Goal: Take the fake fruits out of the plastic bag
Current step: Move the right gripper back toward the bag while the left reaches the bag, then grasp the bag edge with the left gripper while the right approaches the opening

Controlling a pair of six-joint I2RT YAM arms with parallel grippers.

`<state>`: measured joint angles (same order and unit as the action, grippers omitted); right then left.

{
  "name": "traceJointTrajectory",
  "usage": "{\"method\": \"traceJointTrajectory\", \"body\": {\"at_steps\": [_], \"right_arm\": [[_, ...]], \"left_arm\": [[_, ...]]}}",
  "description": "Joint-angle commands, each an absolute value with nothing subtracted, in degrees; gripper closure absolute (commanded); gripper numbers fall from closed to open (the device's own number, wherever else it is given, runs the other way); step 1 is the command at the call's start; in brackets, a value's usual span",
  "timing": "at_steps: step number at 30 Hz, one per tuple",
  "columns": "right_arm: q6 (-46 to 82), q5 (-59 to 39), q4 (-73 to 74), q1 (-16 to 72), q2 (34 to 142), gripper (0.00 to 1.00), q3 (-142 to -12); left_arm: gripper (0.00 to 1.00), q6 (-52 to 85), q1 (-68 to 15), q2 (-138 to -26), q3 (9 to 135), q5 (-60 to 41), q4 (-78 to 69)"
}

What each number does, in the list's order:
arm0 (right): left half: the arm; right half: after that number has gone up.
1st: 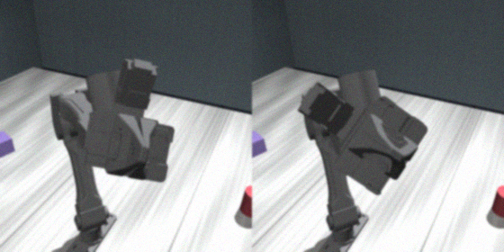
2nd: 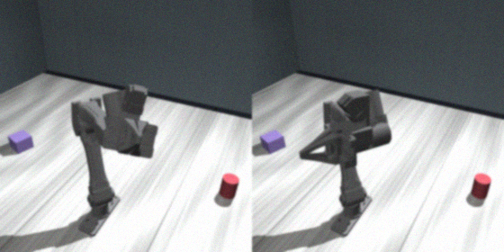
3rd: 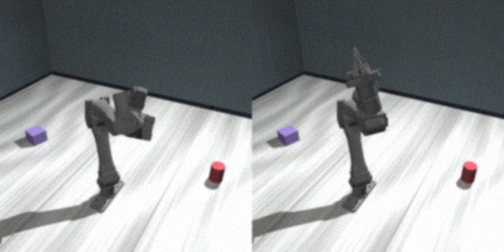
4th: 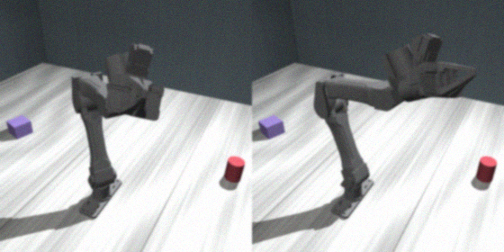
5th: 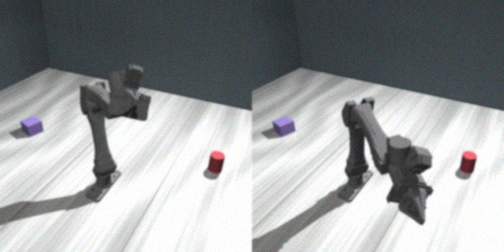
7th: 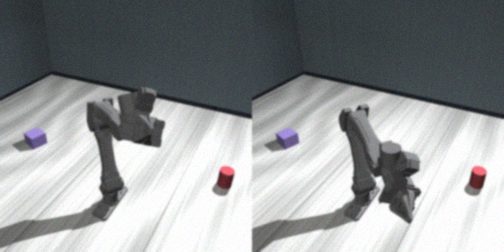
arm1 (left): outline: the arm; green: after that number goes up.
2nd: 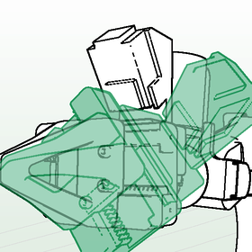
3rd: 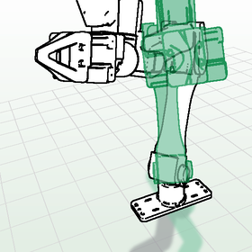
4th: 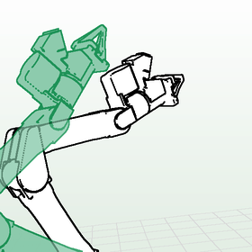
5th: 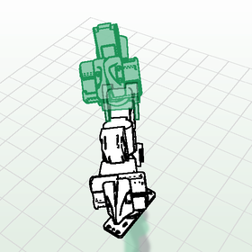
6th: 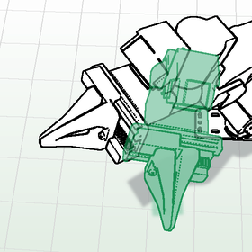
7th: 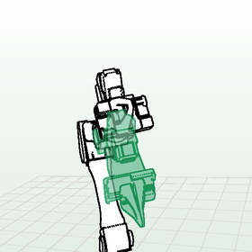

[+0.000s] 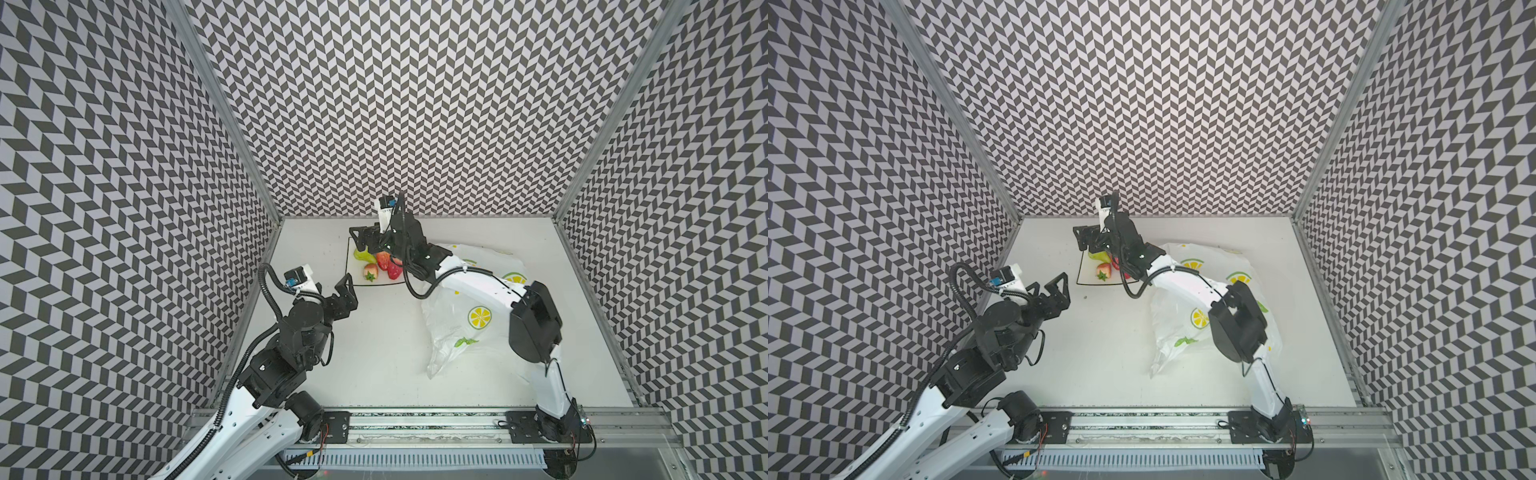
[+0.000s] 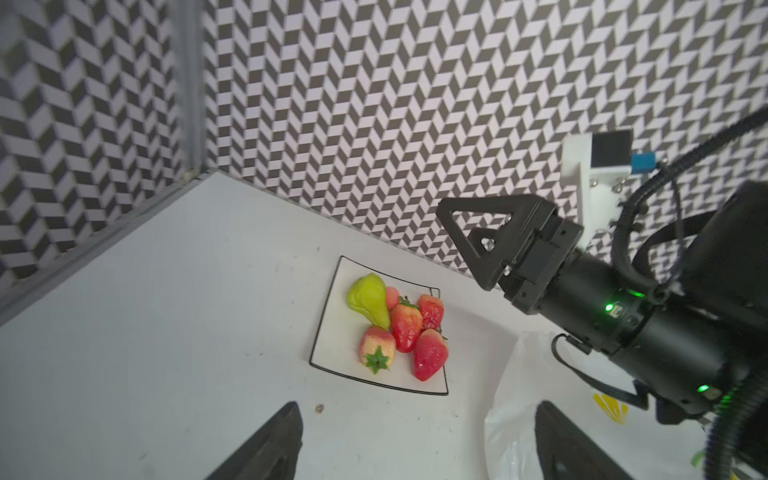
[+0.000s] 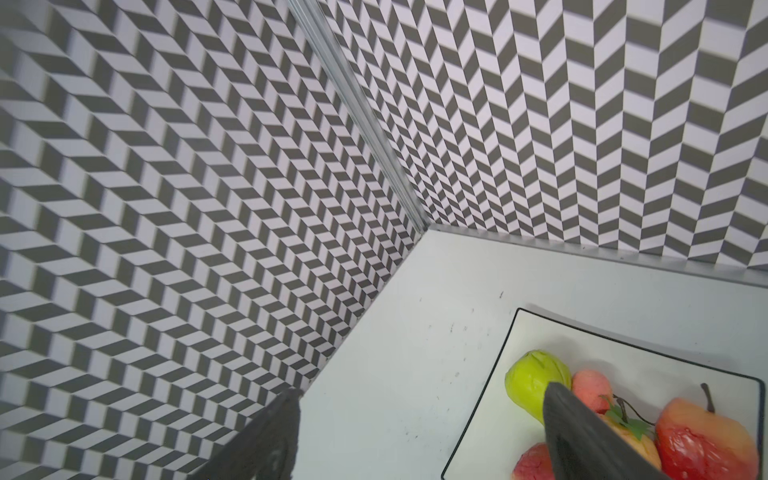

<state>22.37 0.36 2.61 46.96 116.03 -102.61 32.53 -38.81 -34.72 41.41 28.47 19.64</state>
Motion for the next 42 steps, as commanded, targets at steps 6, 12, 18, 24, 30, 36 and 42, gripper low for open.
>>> {"method": "traceJointTrajectory", "body": {"at_steps": [6, 12, 18, 24, 30, 36, 42], "right_arm": [[20.41, 1.29, -3.77, 44.89, 92.4, 0.13, -81.25], [19.89, 6.21, -20.81, 44.21, 72.43, 0.13, -70.31], [23.49, 9.89, -35.32, 43.97, 59.4, 0.14, -66.39], [27.77, 11.77, -36.13, 43.96, 52.72, 0.14, -62.17], [29.14, 12.56, -35.11, 43.95, 49.61, 0.14, -59.76], [28.57, 14.37, -35.53, 43.86, 47.07, 0.14, -59.77], [28.01, 15.0, -36.71, 43.86, 45.03, 0.14, -60.0]], "left_arm": [[0.13, 22.2, -38.61, -41.01, 37.8, -2.03, 5.79], [0.14, 13.29, -42.8, -44.74, 38.43, -15.96, 4.59], [0.11, 6.68, -54.14, -49.98, 38.53, -16.86, 8.7], [0.09, 5.82, -62.68, -57.07, 39.12, -14.15, 13.51], [0.11, 7.29, -68.94, -63.27, 39.54, -10.16, 15.03], [0.23, 7.01, -70.4, -70.75, 41.24, -8.26, 13.33], [0.48, 7.04, -70.66, -76.76, 44.13, -0.69, 10.66]]}}
